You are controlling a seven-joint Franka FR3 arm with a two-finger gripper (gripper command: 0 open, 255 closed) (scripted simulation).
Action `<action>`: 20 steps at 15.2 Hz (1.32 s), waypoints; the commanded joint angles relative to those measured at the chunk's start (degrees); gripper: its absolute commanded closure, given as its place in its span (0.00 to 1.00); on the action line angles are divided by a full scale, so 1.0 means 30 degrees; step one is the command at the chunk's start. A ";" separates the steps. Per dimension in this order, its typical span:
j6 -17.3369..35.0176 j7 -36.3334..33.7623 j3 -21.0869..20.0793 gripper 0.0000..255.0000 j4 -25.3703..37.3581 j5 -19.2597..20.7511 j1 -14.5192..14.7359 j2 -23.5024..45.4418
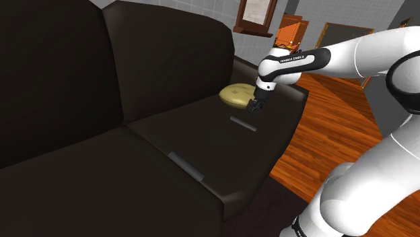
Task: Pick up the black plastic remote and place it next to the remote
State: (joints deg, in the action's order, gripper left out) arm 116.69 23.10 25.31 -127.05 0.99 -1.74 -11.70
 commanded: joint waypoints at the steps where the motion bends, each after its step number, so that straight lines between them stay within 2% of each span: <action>1: 0.0477 0.1357 0.0663 0.00 0.0932 -0.0683 -0.0054 0.1702; 7: 0.0849 0.5014 0.1604 0.00 0.4272 -0.3240 -0.0876 0.6610; 13: 0.0261 0.7883 0.1280 0.00 0.8671 -0.5601 -0.2832 1.1611; 20: 0.1499 0.8204 0.0993 0.00 0.8074 -0.6079 -0.2974 1.2346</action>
State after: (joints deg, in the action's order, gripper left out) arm 120.71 47.61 28.46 -102.82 -16.97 -10.59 24.85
